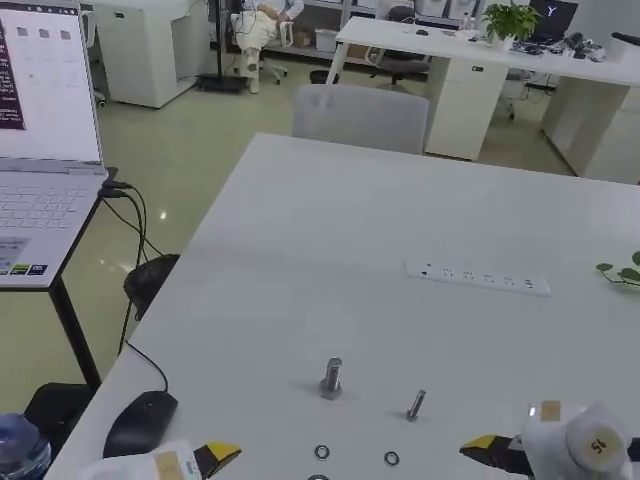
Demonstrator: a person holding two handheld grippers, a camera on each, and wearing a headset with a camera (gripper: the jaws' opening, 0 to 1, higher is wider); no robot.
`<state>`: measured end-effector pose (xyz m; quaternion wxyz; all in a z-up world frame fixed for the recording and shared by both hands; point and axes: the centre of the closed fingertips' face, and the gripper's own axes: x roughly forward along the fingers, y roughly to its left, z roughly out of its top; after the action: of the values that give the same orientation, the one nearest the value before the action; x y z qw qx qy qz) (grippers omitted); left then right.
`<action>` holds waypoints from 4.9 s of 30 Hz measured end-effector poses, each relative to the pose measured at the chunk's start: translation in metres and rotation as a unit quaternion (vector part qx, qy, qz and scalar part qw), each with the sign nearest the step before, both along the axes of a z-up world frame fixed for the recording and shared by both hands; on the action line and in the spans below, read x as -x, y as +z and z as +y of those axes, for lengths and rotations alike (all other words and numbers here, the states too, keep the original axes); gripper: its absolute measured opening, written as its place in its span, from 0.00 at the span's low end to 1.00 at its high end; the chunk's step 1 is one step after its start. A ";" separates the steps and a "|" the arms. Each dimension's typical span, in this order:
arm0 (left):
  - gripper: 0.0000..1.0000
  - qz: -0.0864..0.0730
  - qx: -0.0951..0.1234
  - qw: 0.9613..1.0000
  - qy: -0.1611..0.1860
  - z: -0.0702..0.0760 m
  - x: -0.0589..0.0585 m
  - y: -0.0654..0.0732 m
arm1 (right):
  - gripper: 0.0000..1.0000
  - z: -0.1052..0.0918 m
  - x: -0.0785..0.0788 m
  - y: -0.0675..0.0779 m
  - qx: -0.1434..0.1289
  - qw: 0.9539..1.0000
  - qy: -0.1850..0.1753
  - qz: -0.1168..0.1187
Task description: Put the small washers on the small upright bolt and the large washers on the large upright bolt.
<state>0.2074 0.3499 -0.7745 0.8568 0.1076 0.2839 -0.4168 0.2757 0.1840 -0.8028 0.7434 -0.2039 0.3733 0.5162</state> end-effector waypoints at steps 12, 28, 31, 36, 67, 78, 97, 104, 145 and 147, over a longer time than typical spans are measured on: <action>0.87 0.006 -0.001 1.000 0.002 0.003 -0.003 -0.007 | 0.51 0.013 -0.005 -0.014 0.032 0.999 0.041 0.001; 0.86 0.007 -0.012 1.000 -0.010 0.000 -0.007 -0.014 | 0.43 0.027 -0.004 -0.034 0.085 0.990 0.112 -0.006; 0.86 0.006 -0.010 1.000 -0.010 -0.002 -0.006 -0.014 | 0.41 0.028 -0.004 -0.039 0.098 0.987 0.130 -0.008; 0.86 0.007 -0.011 1.000 -0.010 -0.003 -0.005 -0.017 | 0.39 0.032 -0.003 -0.042 0.104 0.984 0.145 -0.008; 0.82 0.010 -0.017 1.000 -0.009 -0.004 -0.001 -0.016 | 0.25 0.038 0.003 -0.071 0.169 0.960 0.223 -0.013; 0.80 0.009 -0.015 1.000 -0.001 -0.003 -0.001 -0.017 | 0.22 0.039 0.004 -0.073 0.180 0.956 0.232 -0.019; 0.77 0.011 -0.017 1.000 0.000 -0.004 0.002 -0.017 | 0.15 0.035 0.001 -0.073 0.221 0.947 0.232 -0.020; 0.76 0.011 -0.017 1.000 -0.003 -0.007 0.001 -0.016 | 0.13 0.034 -0.002 -0.073 0.231 0.949 0.214 -0.007; 0.95 0.011 -0.008 1.000 -0.005 -0.009 -0.015 -0.021 | 0.12 -0.031 -0.037 -0.023 0.224 0.968 0.115 0.023; 0.97 0.010 -0.008 1.000 -0.005 -0.009 -0.016 -0.021 | 0.12 -0.033 -0.040 -0.022 0.223 0.968 0.112 0.021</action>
<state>0.2235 0.3412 -0.7951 0.8508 0.1118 0.2954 -0.4200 0.3153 0.1514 -0.8244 0.6086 -0.3939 0.4693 0.5042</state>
